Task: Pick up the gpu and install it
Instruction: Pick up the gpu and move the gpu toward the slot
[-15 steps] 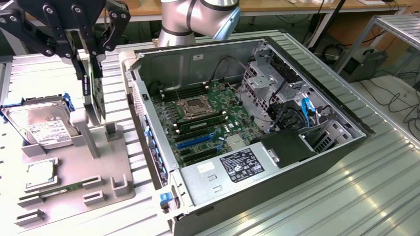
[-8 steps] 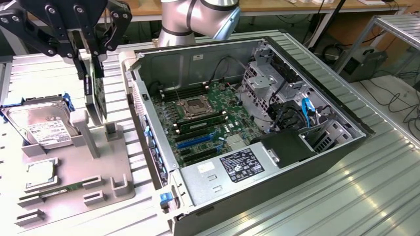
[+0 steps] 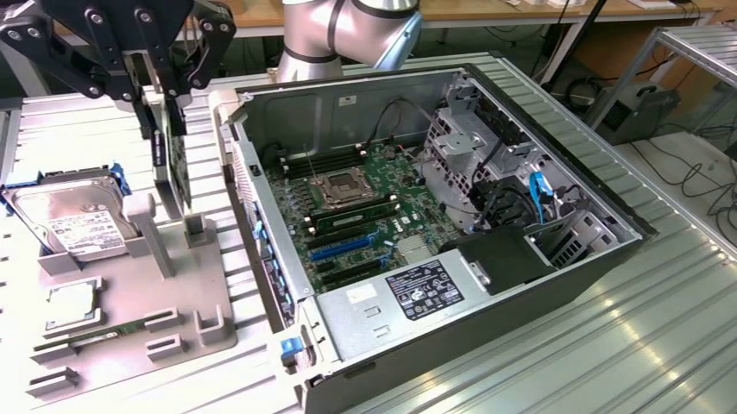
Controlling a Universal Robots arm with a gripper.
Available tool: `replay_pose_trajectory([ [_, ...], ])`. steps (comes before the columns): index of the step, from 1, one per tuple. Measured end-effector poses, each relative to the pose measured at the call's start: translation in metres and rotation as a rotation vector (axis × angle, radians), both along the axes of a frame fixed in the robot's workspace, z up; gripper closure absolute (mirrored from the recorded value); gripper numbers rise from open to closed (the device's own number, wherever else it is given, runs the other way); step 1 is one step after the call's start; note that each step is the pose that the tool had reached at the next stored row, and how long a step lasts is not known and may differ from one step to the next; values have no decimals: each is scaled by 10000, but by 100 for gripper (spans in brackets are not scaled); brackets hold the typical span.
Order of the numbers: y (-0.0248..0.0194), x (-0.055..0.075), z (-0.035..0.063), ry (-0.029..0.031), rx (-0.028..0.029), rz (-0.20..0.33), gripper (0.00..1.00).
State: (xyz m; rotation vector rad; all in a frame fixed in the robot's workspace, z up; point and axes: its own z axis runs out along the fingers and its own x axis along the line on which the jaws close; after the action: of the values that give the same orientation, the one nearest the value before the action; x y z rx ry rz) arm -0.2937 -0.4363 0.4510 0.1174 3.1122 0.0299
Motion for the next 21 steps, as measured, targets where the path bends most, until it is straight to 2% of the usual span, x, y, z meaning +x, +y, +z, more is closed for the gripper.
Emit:
replay_pose_trajectory([
  [21, 0, 143, -1, 0, -1, 0, 74],
])
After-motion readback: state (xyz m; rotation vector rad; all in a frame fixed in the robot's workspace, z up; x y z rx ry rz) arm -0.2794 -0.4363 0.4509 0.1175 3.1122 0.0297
